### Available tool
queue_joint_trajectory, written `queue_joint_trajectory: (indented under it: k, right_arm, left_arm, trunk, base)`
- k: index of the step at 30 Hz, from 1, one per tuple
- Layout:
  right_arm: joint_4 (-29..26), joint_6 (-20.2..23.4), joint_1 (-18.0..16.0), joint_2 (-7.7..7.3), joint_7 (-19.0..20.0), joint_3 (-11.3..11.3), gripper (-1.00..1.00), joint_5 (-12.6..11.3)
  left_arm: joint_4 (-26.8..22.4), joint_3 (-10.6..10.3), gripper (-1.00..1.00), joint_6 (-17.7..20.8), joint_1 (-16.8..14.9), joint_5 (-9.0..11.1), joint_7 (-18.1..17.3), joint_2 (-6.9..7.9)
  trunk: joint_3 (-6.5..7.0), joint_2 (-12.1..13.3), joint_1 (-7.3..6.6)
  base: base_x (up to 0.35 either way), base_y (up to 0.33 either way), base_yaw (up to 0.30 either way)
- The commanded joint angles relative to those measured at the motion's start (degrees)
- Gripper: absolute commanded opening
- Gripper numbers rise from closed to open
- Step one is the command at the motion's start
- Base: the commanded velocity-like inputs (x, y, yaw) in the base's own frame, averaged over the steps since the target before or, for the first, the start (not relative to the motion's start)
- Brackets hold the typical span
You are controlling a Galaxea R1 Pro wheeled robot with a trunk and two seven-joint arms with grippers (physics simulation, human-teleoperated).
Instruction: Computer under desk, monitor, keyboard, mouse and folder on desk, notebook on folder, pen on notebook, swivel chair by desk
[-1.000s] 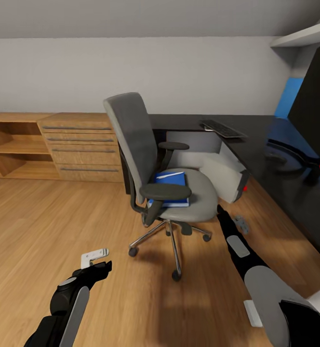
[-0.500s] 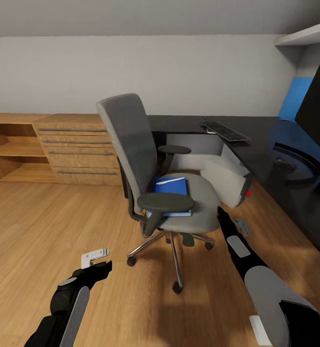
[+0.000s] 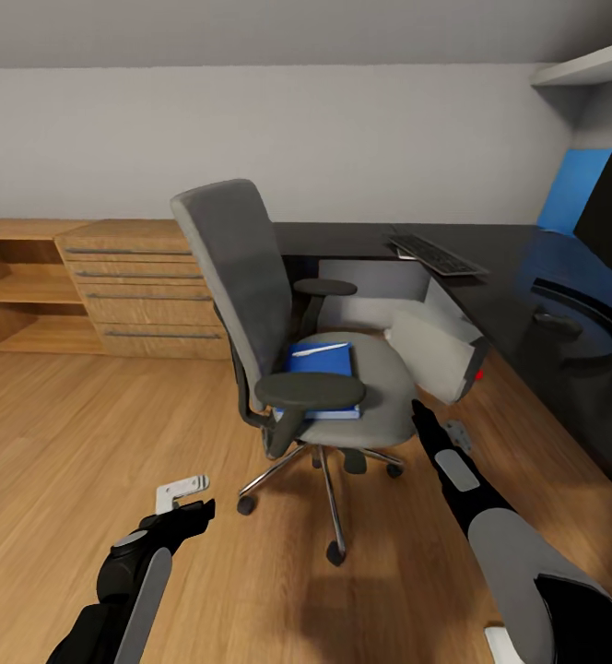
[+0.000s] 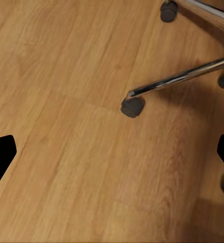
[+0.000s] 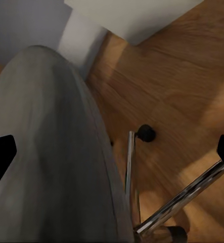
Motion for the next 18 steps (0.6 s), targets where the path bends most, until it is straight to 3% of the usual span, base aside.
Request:
queue_joint_trajectory:
  k: [1,8,18]
  right_arm:
    - [0.1,-0.2,0.0,0.02,0.6,0.0,1.00,-0.6]
    - [0.1,-0.3,-0.1,0.27,1.2,0.0,1.00,-0.6]
    - [0.0,-0.3,0.0,0.30,1.3,0.0,1.00,-0.6]
  left_arm:
    - [-0.1,0.0,1.00,0.2,0.0,0.6,0.5,0.02]
    - [-0.1,0.1,1.00,0.2,0.0,0.6,0.6,0.07]
    - [0.0,0.0,1.00,0.2,0.0,0.5,0.6,-0.01]
  trunk:
    - [-0.05,0.0,-0.01]
    - [-0.05,0.0,-0.01]
    - [-0.05,0.0,-0.01]
  base:
    - [0.012,0.000,0.000]
    - [0.003,0.000,0.044]
    - [0.000,0.000,0.255]
